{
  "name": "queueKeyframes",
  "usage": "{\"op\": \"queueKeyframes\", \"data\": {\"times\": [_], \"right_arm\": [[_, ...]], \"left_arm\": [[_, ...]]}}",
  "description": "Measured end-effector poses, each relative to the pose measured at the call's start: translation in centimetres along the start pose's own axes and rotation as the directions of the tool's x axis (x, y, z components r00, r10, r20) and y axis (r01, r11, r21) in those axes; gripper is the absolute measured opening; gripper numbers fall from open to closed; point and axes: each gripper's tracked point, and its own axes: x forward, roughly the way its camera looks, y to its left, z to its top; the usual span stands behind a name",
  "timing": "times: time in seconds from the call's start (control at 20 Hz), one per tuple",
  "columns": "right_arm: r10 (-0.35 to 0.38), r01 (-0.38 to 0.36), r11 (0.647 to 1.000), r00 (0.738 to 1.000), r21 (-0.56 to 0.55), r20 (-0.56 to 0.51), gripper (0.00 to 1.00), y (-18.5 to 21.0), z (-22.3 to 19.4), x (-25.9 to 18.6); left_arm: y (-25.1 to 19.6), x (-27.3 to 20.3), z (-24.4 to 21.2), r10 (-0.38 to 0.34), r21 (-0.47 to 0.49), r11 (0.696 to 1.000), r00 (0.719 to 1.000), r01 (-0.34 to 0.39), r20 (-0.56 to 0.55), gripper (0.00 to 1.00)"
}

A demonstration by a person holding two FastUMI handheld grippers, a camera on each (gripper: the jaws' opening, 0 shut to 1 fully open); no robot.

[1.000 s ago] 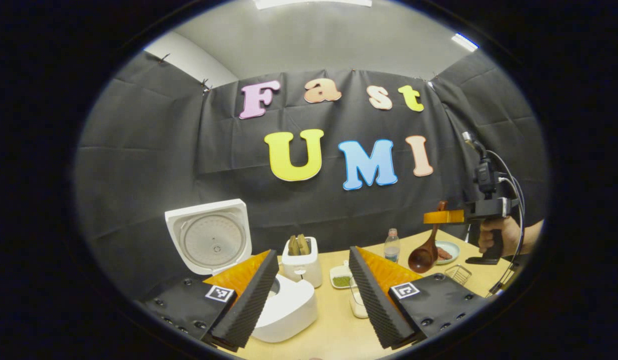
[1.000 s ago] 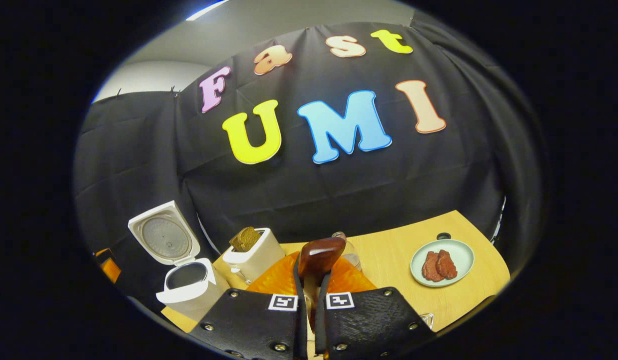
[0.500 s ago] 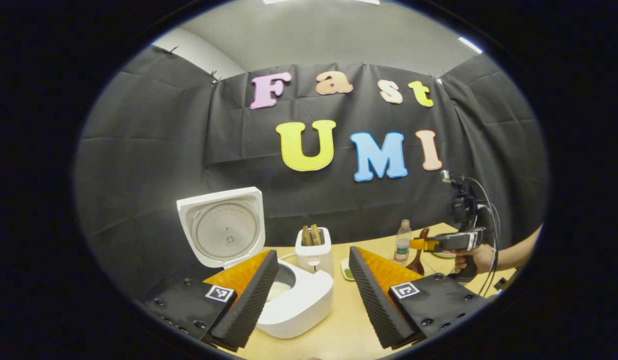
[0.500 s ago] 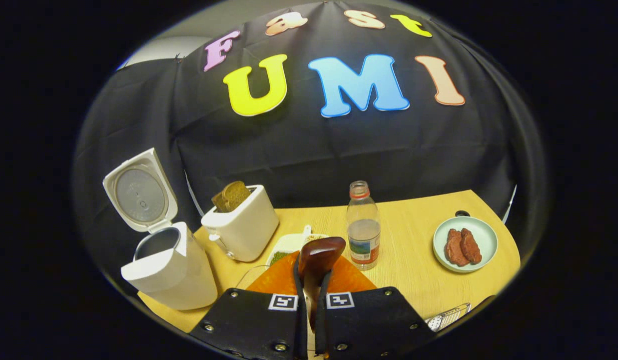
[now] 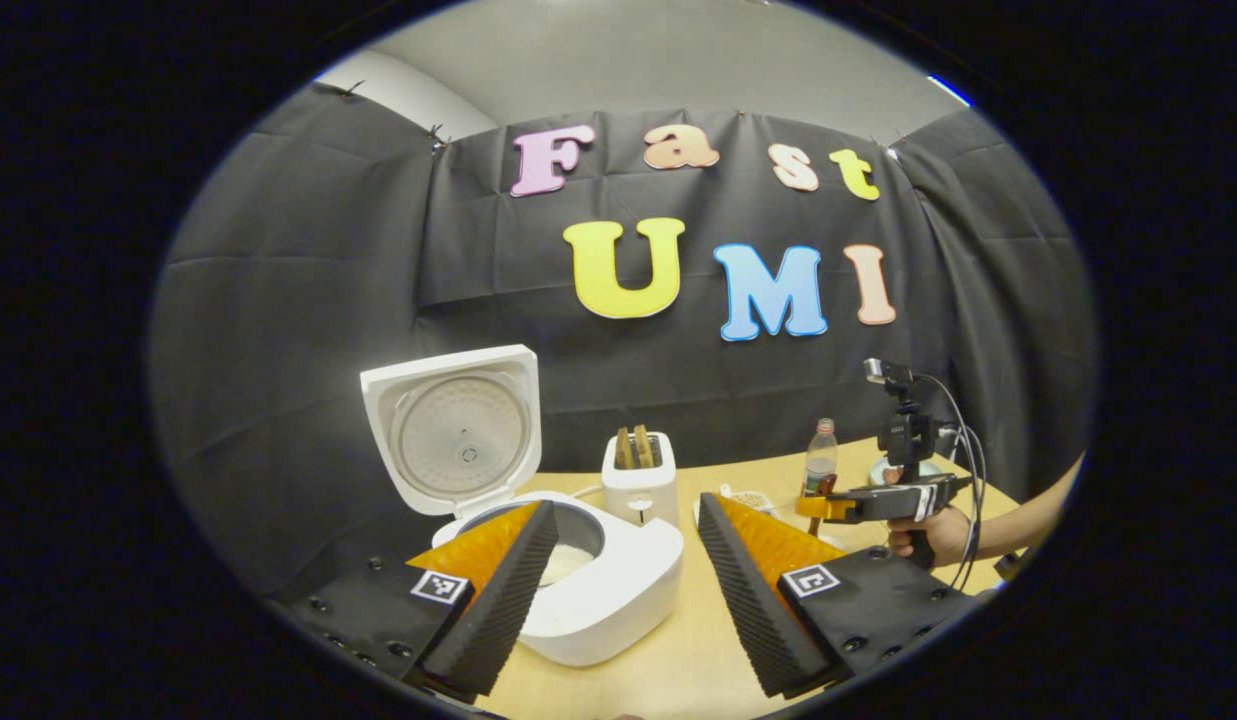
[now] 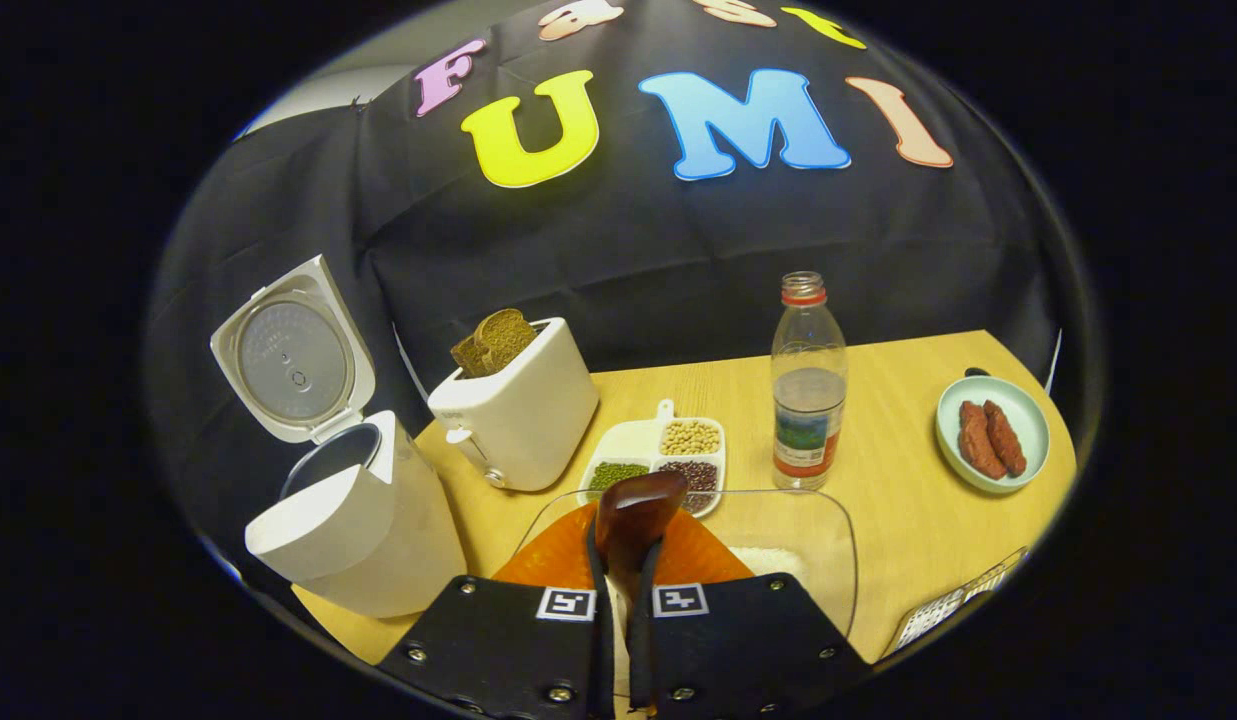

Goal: Close the left gripper, press the button to open the rice cooker; take a wooden spoon from the chopstick holder with the right hand, scoop a spoonful of rice and pour it into the rice cooker, then put the wooden spoon back into the chopstick holder.

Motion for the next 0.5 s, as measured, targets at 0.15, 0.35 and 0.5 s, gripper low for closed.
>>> {"op": "queueKeyframes", "data": {"times": [0.15,0.35,0.5], "right_arm": [[0.067,-0.065,0.984,0.998,0.166,-0.007,0.06,1.1,-0.3,0.4],[0.075,-0.076,0.928,0.997,0.366,0.018,0.07,-0.8,0.8,-0.1],[0.047,-0.080,0.876,0.996,0.475,0.082,0.06,-3.3,3.2,-2.0]], "left_arm": [[0.1,-0.1,0.1,0.000,-0.014,1.000,1.000,0.000,0.001,0.94],[0.1,0.0,0.3,0.009,-0.016,1.000,1.000,-0.009,-0.002,0.98],[-0.8,-0.3,1.2,-0.013,-0.023,1.000,1.000,0.013,0.027,0.98]]}}
